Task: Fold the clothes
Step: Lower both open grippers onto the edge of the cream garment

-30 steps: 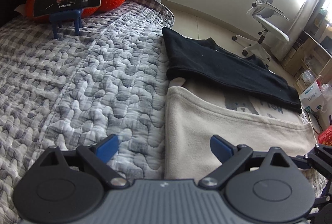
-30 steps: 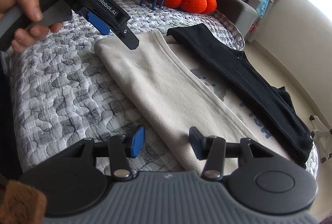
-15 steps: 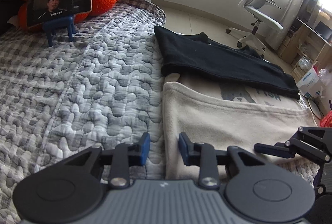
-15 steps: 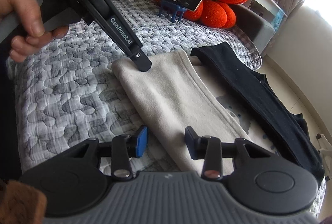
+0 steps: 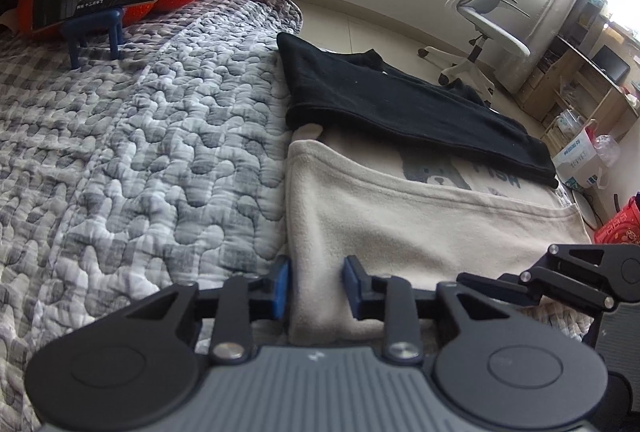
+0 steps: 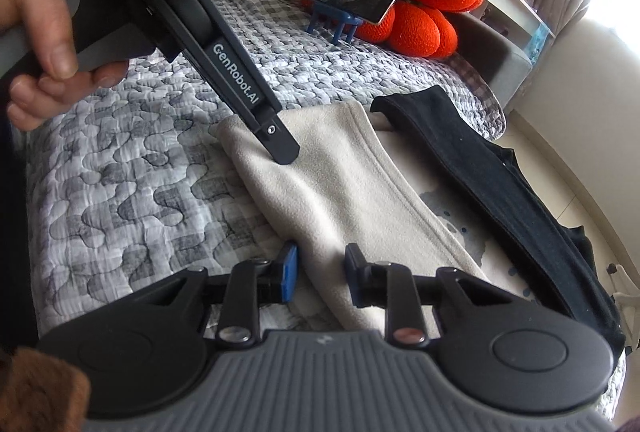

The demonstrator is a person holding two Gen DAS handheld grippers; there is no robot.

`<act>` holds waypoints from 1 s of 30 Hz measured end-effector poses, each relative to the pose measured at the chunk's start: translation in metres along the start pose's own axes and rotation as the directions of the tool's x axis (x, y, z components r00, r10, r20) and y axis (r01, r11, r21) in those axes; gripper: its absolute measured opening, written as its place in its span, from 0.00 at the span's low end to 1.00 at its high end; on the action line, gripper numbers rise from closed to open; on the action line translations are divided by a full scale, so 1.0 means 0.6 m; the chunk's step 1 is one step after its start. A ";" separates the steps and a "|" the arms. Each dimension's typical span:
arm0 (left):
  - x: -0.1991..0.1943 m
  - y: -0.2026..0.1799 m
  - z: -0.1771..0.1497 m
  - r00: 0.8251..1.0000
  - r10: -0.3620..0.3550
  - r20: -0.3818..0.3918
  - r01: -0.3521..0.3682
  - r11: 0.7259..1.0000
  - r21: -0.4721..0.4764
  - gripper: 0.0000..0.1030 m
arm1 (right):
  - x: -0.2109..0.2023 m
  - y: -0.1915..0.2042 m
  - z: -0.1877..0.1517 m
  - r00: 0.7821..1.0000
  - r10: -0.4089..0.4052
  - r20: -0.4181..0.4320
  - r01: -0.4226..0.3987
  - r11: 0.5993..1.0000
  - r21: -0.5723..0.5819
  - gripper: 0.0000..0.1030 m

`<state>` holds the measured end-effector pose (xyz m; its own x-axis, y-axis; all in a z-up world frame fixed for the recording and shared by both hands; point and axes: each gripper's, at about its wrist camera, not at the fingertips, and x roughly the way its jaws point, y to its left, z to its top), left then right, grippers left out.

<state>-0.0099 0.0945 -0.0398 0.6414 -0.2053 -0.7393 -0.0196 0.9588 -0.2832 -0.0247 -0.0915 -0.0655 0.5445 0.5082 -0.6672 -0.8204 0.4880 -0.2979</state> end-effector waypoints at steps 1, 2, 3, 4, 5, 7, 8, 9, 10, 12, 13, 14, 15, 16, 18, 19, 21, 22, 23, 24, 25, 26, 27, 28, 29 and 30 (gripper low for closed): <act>-0.001 0.003 0.000 1.000 -0.006 0.000 0.006 1.000 -0.013 0.15 | 0.000 -0.001 0.000 1.000 0.000 0.000 0.000 1.000 0.000 0.26; -0.002 0.005 0.000 1.000 -0.010 0.001 0.010 1.000 -0.022 0.13 | 0.000 -0.001 -0.001 1.000 0.000 0.000 0.000 1.000 0.003 0.25; -0.004 0.007 0.000 1.000 -0.015 0.002 0.015 1.000 -0.028 0.12 | -0.001 -0.001 -0.001 1.000 0.000 0.000 0.000 1.000 0.002 0.25; -0.005 0.007 0.000 1.000 -0.019 0.003 0.019 0.999 -0.031 0.11 | -0.001 -0.001 -0.001 1.000 0.000 0.000 0.000 1.000 0.002 0.25; -0.007 0.007 0.000 1.000 -0.022 0.004 0.022 0.999 -0.034 0.10 | -0.002 -0.002 -0.001 1.000 0.001 0.000 -0.001 1.000 0.004 0.25; -0.013 0.005 -0.002 1.000 -0.026 0.009 0.026 0.999 -0.032 0.10 | -0.004 -0.004 -0.003 1.000 0.002 0.001 -0.002 1.000 0.009 0.24; -0.017 0.004 -0.004 1.000 -0.027 0.012 0.027 0.999 -0.031 0.10 | -0.004 -0.005 -0.004 1.000 0.003 0.001 -0.003 1.000 0.012 0.24; -0.021 0.003 -0.005 0.999 -0.029 0.015 0.029 0.999 -0.030 0.10 | -0.005 -0.005 -0.005 1.000 0.004 0.001 -0.004 1.000 0.015 0.24; -0.023 0.004 -0.006 0.999 -0.028 0.016 0.028 0.999 -0.030 0.10 | -0.006 -0.006 -0.005 1.000 0.000 0.001 0.000 1.000 0.014 0.24; -0.025 0.007 -0.008 1.000 -0.022 0.015 0.023 0.999 -0.031 0.09 | -0.007 -0.007 -0.006 1.000 -0.003 -0.003 0.003 1.000 0.013 0.24; -0.025 0.009 -0.009 1.000 -0.020 0.012 0.020 0.999 -0.032 0.09 | -0.008 -0.007 -0.007 1.000 -0.004 -0.005 0.004 1.000 0.013 0.24; -0.023 0.010 -0.010 1.000 -0.017 0.008 0.017 0.999 -0.033 0.09 | -0.008 -0.007 -0.008 1.000 -0.005 -0.008 0.005 1.000 0.012 0.24; -0.022 0.010 -0.011 1.000 -0.015 0.005 0.015 0.999 -0.030 0.09 | -0.008 -0.007 -0.009 1.000 -0.005 -0.010 0.005 1.000 0.011 0.24; -0.020 0.009 -0.011 1.000 -0.011 0.003 0.012 1.000 -0.026 0.09 | -0.010 -0.007 -0.010 1.000 -0.008 -0.013 0.008 1.000 0.010 0.25; -0.017 0.009 -0.011 1.000 -0.010 0.000 0.010 1.000 -0.019 0.09 | -0.012 -0.009 -0.012 1.000 -0.015 -0.018 0.015 1.000 0.010 0.32; -0.015 0.008 -0.011 1.000 -0.009 -0.002 0.009 1.000 -0.016 0.10 | -0.014 -0.011 -0.014 1.000 -0.019 -0.020 0.019 1.000 0.015 0.32; -0.015 0.009 -0.011 1.000 -0.007 -0.002 0.007 1.000 -0.022 0.14 | -0.023 -0.020 -0.018 1.000 -0.017 -0.018 0.018 0.999 0.037 0.33; -0.015 0.011 -0.011 1.000 -0.008 -0.003 0.008 1.000 -0.026 0.16 | -0.029 -0.027 -0.021 1.000 -0.021 -0.014 0.021 0.998 0.054 0.35; -0.015 0.011 -0.011 1.000 -0.008 -0.002 0.008 1.000 -0.029 0.18 | -0.038 -0.037 -0.026 1.000 -0.026 -0.011 0.027 0.996 0.087 0.40; -0.015 0.012 -0.011 1.000 -0.011 0.001 0.011 0.999 -0.033 0.20 | -0.046 -0.049 -0.031 0.999 -0.031 -0.008 0.032 0.992 0.122 0.41; -0.014 0.012 -0.012 1.000 -0.021 0.002 0.021 0.999 -0.042 0.29 | -0.056 -0.061 -0.037 0.999 -0.042 -0.006 0.042 0.986 0.160 0.42; -0.013 0.011 -0.013 0.999 -0.036 0.002 0.036 0.998 -0.046 0.40 | -0.066 -0.073 -0.044 0.999 -0.053 -0.005 0.053 0.979 0.197 0.42; -0.012 0.008 -0.014 0.999 -0.043 0.004 0.043 0.998 -0.043 0.43 | -0.076 -0.088 -0.053 0.998 -0.068 -0.004 0.067 0.969 0.237 0.42; -0.012 0.004 -0.014 0.999 -0.036 0.007 0.036 0.999 -0.031 0.44 | -0.088 -0.103 -0.063 0.996 -0.092 -0.003 0.089 0.955 0.282 0.42; -0.011 0.000 -0.014 1.000 -0.027 0.009 0.027 0.999 -0.019 0.44 | -0.099 -0.121 -0.075 0.993 -0.117 -0.010 0.114 0.932 0.344 0.42; -0.010 -0.003 -0.015 1.000 -0.019 0.011 0.020 1.000 -0.010 0.44 | -0.110 -0.139 -0.088 0.990 -0.142 -0.019 0.138 0.904 0.406 0.42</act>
<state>-0.0204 0.0922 -0.0401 0.6499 -0.2218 -0.7270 -0.0150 0.9525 -0.3040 -0.0012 -0.2034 -0.0328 0.6523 0.4198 -0.6311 -0.5956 0.7989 -0.0842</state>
